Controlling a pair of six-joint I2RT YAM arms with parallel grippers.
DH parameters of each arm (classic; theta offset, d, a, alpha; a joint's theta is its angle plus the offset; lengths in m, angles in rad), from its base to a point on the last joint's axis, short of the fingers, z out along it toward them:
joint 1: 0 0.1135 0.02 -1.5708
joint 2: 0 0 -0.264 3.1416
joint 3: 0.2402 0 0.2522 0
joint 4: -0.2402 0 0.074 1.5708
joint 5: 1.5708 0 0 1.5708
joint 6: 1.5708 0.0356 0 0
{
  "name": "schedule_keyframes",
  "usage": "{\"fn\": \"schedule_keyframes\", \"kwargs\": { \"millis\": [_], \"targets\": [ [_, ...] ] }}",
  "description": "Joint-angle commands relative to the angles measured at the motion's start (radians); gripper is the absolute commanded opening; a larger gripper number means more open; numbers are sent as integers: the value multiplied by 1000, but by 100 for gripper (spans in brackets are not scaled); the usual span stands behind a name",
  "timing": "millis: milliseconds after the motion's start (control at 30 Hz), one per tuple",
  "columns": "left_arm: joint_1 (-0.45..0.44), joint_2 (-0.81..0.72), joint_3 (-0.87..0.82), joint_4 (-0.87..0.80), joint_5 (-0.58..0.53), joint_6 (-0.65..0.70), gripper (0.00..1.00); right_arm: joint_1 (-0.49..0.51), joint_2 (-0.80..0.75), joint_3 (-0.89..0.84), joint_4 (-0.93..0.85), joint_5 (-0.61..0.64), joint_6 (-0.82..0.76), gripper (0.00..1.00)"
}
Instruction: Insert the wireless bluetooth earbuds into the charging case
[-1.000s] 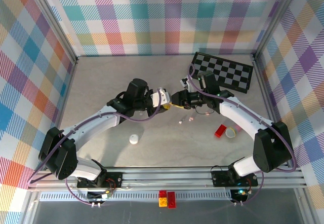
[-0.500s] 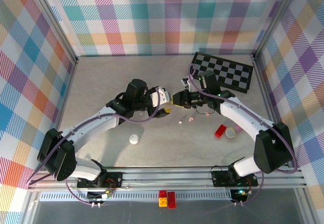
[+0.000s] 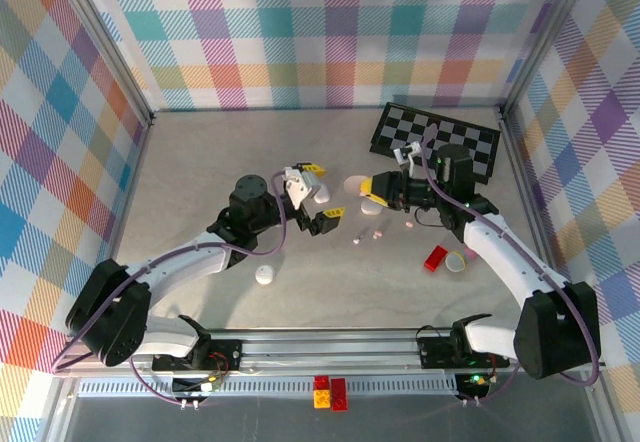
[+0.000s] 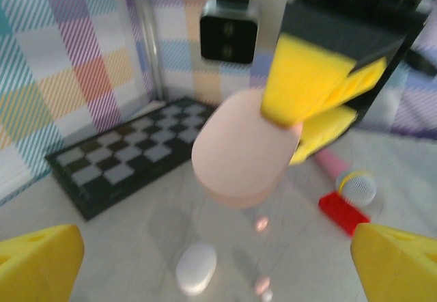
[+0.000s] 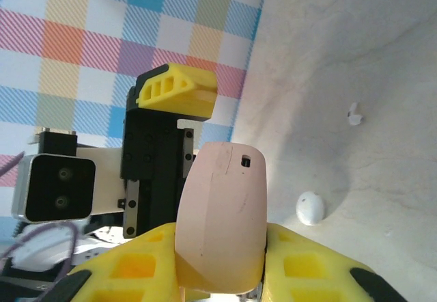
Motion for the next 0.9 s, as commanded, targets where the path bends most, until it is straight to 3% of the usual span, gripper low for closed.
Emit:
{"fn": "schedule_keyframes", "kwargs": {
  "millis": [0,200,500,667,867],
  "targets": [
    [8,34,-3,255,99,-116,98,-10,-36,-31,257,-123,226,8],
    [8,91,32,362,146,-177,96,-10,-56,-76,499,-128,460,4],
    [-13,151,95,411,174,-197,86,-6,-46,-113,753,-81,653,2],
    [-18,185,123,429,222,-195,72,-3,-40,-118,749,-73,677,1],
    [-23,230,144,518,243,-233,68,0,-35,-117,769,-78,701,1]
  ]
}}
